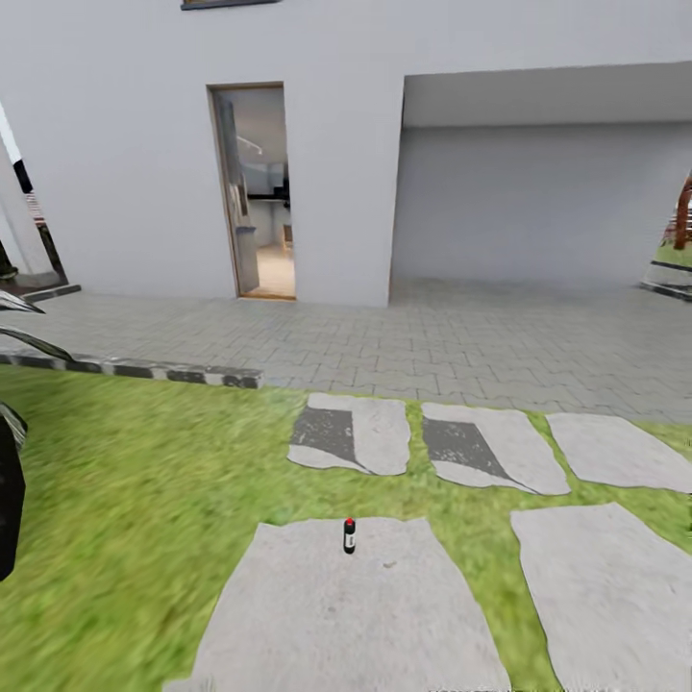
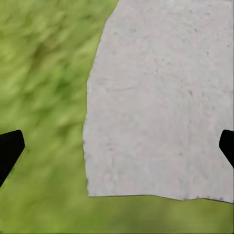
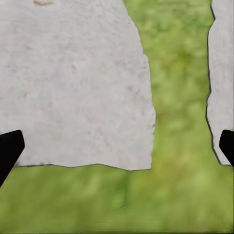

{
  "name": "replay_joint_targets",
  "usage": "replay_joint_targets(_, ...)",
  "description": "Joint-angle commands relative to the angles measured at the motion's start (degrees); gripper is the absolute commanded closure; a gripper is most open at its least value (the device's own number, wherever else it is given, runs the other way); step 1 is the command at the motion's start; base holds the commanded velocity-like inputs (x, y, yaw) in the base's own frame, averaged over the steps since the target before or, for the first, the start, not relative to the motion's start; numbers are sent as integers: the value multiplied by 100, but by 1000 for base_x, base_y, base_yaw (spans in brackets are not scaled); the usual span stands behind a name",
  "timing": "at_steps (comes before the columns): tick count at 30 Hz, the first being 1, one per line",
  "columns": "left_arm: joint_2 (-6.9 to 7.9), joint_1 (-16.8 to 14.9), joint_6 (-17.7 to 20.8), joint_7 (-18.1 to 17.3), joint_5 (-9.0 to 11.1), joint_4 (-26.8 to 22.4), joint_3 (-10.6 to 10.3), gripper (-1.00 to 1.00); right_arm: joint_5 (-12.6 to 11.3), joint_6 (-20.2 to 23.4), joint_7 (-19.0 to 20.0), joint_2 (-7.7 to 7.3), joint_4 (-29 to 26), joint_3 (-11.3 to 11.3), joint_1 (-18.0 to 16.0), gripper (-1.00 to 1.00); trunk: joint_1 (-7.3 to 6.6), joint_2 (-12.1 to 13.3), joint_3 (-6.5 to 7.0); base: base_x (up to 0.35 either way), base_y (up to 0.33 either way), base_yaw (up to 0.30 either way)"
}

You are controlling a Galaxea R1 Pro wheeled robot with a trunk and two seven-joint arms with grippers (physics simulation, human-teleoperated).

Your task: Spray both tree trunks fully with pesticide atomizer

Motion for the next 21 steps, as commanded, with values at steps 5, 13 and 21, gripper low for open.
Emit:
replay_joint_targets(5, 0, 0, 0, 0, 0, 0, 0, -100, -5, 0, 0, 0, 0, 0, -1, -100, 0, 0, 27, 0, 307, -217)
replay_joint_targets(13, 0, 0, 0, 0, 0, -1, 0, -100, -7, 0, 0, 0, 0, 0, 0, -100, 0, 0, 69, 0, 307, -217)
replay_joint_targets(21, 0, 0, 0, 0, -5, -3, 0, -100, -8, 0, 0, 0, 0, 0, 0, -100, 0, 0, 112, 0, 307, -217)
